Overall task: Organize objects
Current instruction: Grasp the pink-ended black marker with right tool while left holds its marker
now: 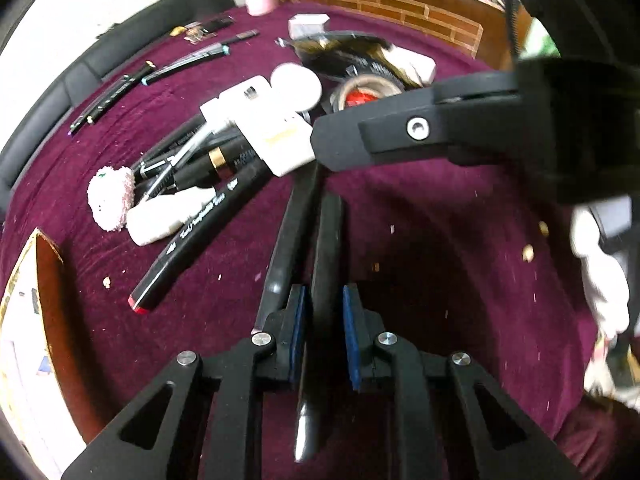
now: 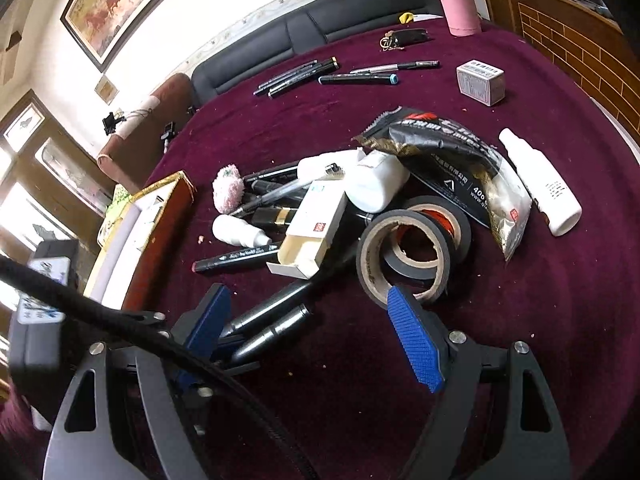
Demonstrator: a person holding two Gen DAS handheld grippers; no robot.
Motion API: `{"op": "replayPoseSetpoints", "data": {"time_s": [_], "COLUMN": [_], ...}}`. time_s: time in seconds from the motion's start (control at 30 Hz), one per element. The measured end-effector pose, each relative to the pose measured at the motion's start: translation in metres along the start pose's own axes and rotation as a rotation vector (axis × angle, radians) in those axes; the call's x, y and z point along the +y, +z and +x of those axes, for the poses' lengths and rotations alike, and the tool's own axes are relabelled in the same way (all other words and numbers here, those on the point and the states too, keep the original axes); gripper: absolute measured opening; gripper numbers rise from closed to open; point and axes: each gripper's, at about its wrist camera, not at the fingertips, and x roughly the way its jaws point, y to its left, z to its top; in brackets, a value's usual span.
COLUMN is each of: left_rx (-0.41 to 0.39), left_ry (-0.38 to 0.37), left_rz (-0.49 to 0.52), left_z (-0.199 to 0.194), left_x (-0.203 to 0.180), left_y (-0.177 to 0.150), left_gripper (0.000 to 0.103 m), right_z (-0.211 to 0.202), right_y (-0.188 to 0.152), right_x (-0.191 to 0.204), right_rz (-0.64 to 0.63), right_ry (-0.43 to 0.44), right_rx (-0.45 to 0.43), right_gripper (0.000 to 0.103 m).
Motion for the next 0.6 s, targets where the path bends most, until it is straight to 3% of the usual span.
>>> {"op": "replayPoseSetpoints", "data": {"time_s": [0.07, 0.17, 0.33, 0.6], "left_rx": [-0.016, -0.049, -0.112, -0.211], "left_ry": [-0.004, -0.08, -0.138, -0.202], "left_rz": [-0.036, -0.129, -0.29, -0.419], "left_z": [-0.002, -0.01, -0.034, -0.056], "left_x": [-0.001, 0.013, 0.035, 0.066], "left_y": [0.001, -0.013, -0.046, -0.075], "left_gripper": [0.013, 0.011, 0.011, 0.012], "right_z": [-0.004, -0.009, -0.004, 0.01], "right_y": [0.0, 0.0, -0.004, -0.011], "right_x": [-0.002, -0.004, 0.001, 0.021], "right_rz": [0.006, -0.002, -0.025, -0.044], "right_ry": [-0.009, -0.022, -0.012, 0.0], "right_rx": [-0.008, -0.004, 0.027, 0.055], "right_gripper": [0.081, 0.081, 0.081, 0.081]}}
